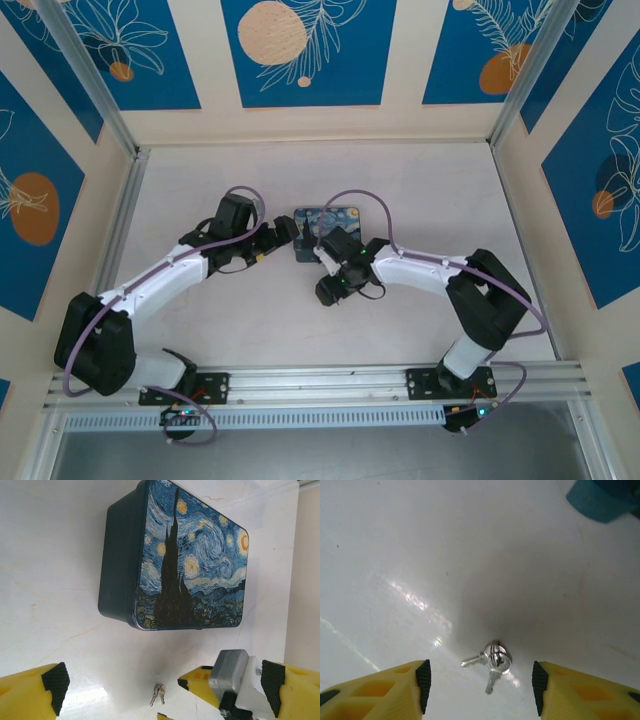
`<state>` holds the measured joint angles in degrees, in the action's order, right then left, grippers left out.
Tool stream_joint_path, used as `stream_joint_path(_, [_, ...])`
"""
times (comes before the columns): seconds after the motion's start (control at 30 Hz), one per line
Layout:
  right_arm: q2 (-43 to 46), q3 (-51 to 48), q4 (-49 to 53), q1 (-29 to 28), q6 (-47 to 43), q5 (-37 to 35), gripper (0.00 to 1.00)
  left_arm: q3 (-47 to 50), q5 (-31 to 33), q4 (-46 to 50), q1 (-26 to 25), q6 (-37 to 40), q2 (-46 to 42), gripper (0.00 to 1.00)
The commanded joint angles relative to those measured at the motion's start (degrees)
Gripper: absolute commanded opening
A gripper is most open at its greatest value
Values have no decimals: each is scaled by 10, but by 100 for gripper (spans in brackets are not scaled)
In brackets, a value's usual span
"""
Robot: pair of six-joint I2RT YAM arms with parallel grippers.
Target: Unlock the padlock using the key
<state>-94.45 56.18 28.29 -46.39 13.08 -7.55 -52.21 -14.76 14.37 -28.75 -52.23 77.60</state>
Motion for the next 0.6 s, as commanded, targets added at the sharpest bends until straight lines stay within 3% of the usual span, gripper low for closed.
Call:
stream_joint_path(0.0, [-22,21,22,-4,-21,-3,56,-6,-3,-1,-7,-4,-8,100])
stream_joint_path(0.57, [-55,23,-1,-4,24,36,52,-12,-3,-1,-7,-2,0,100])
